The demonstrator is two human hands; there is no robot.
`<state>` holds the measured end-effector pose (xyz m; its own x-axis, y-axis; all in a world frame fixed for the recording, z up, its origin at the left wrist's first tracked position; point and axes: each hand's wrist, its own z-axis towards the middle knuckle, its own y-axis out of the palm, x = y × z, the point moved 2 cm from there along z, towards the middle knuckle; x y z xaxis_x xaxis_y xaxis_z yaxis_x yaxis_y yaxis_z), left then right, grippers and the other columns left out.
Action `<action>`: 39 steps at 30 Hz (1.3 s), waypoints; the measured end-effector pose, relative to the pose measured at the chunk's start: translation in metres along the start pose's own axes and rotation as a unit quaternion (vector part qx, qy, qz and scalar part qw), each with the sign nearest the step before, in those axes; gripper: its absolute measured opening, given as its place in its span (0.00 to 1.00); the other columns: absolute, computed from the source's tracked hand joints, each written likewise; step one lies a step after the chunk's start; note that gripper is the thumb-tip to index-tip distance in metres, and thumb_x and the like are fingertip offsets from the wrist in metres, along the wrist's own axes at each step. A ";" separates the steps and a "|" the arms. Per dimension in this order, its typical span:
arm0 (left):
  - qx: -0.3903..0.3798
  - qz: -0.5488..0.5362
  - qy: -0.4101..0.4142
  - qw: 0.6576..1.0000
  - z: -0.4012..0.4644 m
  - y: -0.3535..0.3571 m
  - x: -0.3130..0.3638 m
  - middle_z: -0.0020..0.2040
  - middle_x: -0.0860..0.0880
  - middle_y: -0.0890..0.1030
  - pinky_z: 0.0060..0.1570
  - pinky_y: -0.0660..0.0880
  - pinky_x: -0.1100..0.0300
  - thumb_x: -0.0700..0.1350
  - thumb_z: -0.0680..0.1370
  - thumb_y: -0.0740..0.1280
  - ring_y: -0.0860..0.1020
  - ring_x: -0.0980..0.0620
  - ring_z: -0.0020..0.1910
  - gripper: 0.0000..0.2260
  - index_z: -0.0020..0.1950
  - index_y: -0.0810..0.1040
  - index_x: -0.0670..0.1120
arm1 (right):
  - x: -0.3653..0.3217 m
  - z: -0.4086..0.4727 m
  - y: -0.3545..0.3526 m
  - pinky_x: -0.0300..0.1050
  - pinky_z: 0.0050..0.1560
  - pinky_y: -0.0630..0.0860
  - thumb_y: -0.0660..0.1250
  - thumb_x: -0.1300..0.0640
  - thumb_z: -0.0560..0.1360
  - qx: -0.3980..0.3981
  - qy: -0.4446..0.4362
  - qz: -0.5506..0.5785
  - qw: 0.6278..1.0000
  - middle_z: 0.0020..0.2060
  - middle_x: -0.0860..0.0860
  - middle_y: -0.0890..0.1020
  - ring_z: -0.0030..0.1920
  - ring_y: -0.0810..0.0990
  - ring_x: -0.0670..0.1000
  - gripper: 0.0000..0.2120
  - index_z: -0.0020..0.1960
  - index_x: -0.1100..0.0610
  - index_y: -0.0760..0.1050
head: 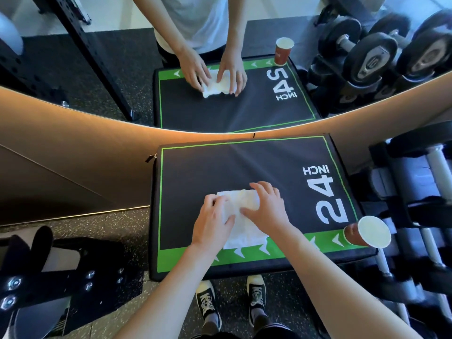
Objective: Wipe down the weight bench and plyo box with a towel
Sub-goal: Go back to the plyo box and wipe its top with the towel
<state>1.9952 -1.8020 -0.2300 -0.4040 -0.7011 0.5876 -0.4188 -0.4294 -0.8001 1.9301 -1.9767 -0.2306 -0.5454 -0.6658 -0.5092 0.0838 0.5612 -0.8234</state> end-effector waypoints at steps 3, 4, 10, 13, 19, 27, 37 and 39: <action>-0.011 -0.009 0.021 1.000 0.004 0.007 0.001 0.66 0.50 0.66 0.49 0.74 0.58 0.37 0.77 0.73 0.79 0.43 0.56 0.15 0.63 0.76 0.46 | -0.011 0.019 -0.005 0.51 0.59 0.67 0.76 0.41 0.70 -0.051 -0.055 -0.085 0.994 0.65 0.43 0.73 0.66 0.68 0.53 0.35 0.75 0.45 0.71; -0.012 -0.015 0.027 0.999 0.003 0.008 -0.001 0.66 0.49 0.66 0.48 0.72 0.58 0.35 0.77 0.72 0.79 0.42 0.54 0.14 0.60 0.76 0.45 | -0.013 0.024 -0.006 0.51 0.57 0.66 0.76 0.41 0.69 -0.064 -0.064 -0.092 0.992 0.61 0.43 0.74 0.63 0.69 0.53 0.33 0.72 0.44 0.73; 0.003 -0.018 0.069 0.997 0.000 0.006 -0.006 0.66 0.49 0.66 0.43 0.75 0.50 0.31 0.78 0.66 0.77 0.42 0.46 0.10 0.55 0.76 0.44 | -0.015 0.043 -0.012 0.50 0.50 0.64 0.78 0.42 0.67 -0.137 -0.069 -0.117 0.981 0.48 0.45 0.72 0.56 0.69 0.53 0.20 0.55 0.45 0.78; 0.013 -0.008 0.069 0.997 -0.003 0.005 -0.009 0.67 0.48 0.67 0.42 0.75 0.51 0.30 0.78 0.67 0.78 0.42 0.47 0.10 0.55 0.77 0.42 | -0.012 0.045 -0.015 0.50 0.49 0.64 0.78 0.39 0.66 -0.137 -0.065 -0.112 0.982 0.48 0.46 0.71 0.54 0.67 0.52 0.18 0.47 0.48 0.77; 0.031 -0.023 0.040 0.998 -0.011 0.004 -0.018 0.68 0.48 0.67 0.49 0.79 0.52 0.31 0.78 0.70 0.81 0.42 0.52 0.12 0.60 0.79 0.40 | -0.012 0.039 -0.030 0.47 0.38 0.74 0.75 0.53 0.71 -0.164 -0.027 0.003 0.986 0.43 0.49 0.81 0.44 0.80 0.55 0.11 0.46 0.53 0.75; 0.092 0.094 0.039 0.991 -0.013 0.002 -0.014 0.71 0.43 0.69 0.56 0.77 0.44 0.35 0.73 0.73 0.74 0.39 0.61 0.19 0.64 0.78 0.43 | -0.023 0.018 -0.008 0.53 0.51 0.68 0.67 0.65 0.70 0.075 -0.152 -0.214 0.962 0.53 0.49 0.76 0.52 0.75 0.58 0.18 0.58 0.53 0.75; -0.053 0.229 0.098 0.967 -0.031 0.014 -0.048 0.87 0.49 0.51 0.79 0.60 0.35 0.54 0.86 0.49 0.49 0.49 0.86 0.28 0.87 0.55 0.49 | 0.030 -0.029 0.023 0.58 0.79 0.59 0.48 0.52 0.85 -0.057 -0.257 -0.193 0.945 0.84 0.50 0.56 0.84 0.52 0.53 0.28 0.84 0.53 0.58; -0.055 0.233 0.097 0.966 -0.035 0.010 -0.044 0.87 0.48 0.52 0.78 0.62 0.33 0.54 0.85 0.50 0.50 0.48 0.86 0.29 0.86 0.58 0.47 | 0.028 -0.031 0.021 0.59 0.81 0.55 0.48 0.44 0.86 -0.075 -0.260 -0.194 0.943 0.85 0.49 0.52 0.84 0.49 0.53 0.29 0.85 0.52 0.56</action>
<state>1.9803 -1.7559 -0.2598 -0.7098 -0.6792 0.1868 -0.2350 -0.0217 -0.9718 1.8906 -1.9684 -0.2539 -0.0241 -0.9643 -0.2636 -0.1779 0.2636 -0.9481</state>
